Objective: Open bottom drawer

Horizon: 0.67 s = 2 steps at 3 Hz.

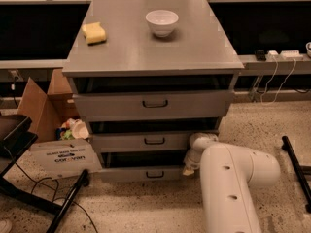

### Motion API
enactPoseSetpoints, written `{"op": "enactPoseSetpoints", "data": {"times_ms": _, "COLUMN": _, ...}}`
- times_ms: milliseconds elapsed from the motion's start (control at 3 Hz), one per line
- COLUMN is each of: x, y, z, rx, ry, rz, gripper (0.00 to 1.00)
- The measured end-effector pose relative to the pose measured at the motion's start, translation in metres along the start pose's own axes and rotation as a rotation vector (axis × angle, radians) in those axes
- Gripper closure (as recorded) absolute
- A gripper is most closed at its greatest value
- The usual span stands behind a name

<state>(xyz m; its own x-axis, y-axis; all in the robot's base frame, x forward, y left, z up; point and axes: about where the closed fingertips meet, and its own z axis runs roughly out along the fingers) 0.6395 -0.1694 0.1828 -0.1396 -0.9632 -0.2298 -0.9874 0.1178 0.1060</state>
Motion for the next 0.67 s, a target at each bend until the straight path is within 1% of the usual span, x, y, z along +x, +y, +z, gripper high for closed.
{"op": "enactPoseSetpoints", "data": {"times_ms": 333, "x": 0.014, "y": -0.003, "z": -0.013, "rx": 0.020, "ry": 0.018, "rz": 0.014, "gripper": 0.99}}
{"op": "enactPoseSetpoints", "data": {"times_ms": 667, "x": 0.026, "y": -0.001, "z": -0.019, "rx": 0.035, "ry": 0.033, "rz": 0.027, "gripper": 0.96}}
